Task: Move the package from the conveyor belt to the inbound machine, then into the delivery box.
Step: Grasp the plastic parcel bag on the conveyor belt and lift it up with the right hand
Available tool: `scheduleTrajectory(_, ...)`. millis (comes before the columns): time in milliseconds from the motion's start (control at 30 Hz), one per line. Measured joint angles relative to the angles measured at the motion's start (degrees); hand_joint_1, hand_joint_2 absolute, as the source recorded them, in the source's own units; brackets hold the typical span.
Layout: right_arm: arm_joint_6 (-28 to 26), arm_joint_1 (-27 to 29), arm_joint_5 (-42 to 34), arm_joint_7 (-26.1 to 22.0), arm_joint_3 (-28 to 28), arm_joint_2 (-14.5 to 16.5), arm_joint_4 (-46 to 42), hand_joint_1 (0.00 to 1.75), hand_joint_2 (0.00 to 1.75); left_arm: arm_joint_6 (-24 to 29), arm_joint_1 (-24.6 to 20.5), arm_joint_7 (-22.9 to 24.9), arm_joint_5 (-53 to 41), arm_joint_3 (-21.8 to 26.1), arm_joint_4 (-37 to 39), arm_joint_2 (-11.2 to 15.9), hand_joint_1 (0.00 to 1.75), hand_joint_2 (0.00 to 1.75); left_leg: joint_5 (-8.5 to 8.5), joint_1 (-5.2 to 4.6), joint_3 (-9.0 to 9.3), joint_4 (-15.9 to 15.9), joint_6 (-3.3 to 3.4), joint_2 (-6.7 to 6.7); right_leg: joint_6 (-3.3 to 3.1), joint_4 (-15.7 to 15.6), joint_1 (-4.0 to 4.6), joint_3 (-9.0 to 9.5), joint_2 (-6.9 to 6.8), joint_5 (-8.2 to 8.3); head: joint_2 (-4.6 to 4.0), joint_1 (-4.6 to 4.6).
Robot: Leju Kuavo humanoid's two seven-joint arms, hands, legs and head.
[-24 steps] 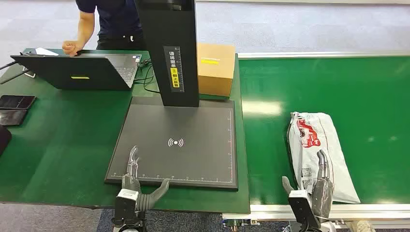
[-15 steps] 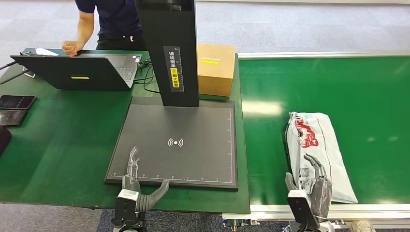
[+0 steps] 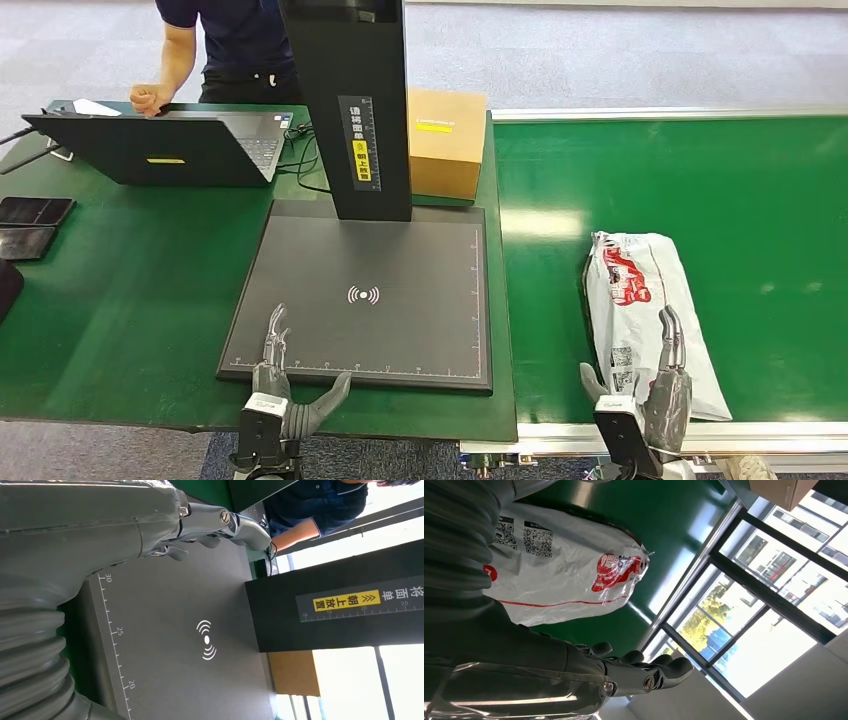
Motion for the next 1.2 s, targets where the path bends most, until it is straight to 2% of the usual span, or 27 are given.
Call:
scheduleTrajectory(333, 0.5, 0.5, 0.1, 1.6, -2.4, 0.0, -1.3, 0.00, 1.75, -0.5, -0.1, -0.1, -0.3, 0.0, 0.0, 0.0, 0.00, 1.75, 0.00, 0.00, 0.00, 0.0, 0.00, 0.00, 0.00, 0.0, 0.00, -0.01, 0.00, 0.00, 0.00, 0.00)
scheduleTrajectory(633, 1.7, -1.0, 0.3, 3.2, -8.3, 0.0, 0.3, 0.00, 1.75, -2.0, -0.9, 0.1, -0.7, 0.3, 0.0, -0.4, 0.00, 1.75, 0.00, 0.00, 0.00, 0.0, 0.00, 0.00, 0.00, 0.0, 0.00, 0.00, 0.00, 0.00, 0.00, 0.01)
scheduleTrajectory(933, 1.1, -6.9, -0.4, 2.2, -13.7, -0.6, 12.3, 0.00, 1.75, -1.9, -1.6, 0.0, -0.8, 0.5, 0.9, -0.5, 0.00, 1.75, 0.00, 0.00, 0.01, 0.0, 0.00, 0.01, 0.00, 0.0, 0.00, 0.00, 0.00, 0.00, 0.00, 0.01)
scheduleTrajectory(1200, 0.1, -10.9, -0.4, 1.4, -15.0, -2.1, 22.1, 0.00, 1.75, -1.7, -1.7, -0.1, -0.8, 0.7, 1.5, -0.6, 0.00, 1.75, 0.00, 0.00, 0.00, 0.0, 0.00, 0.01, 0.00, 0.0, 0.00, -0.01, 0.00, 0.00, 0.00, 0.00)
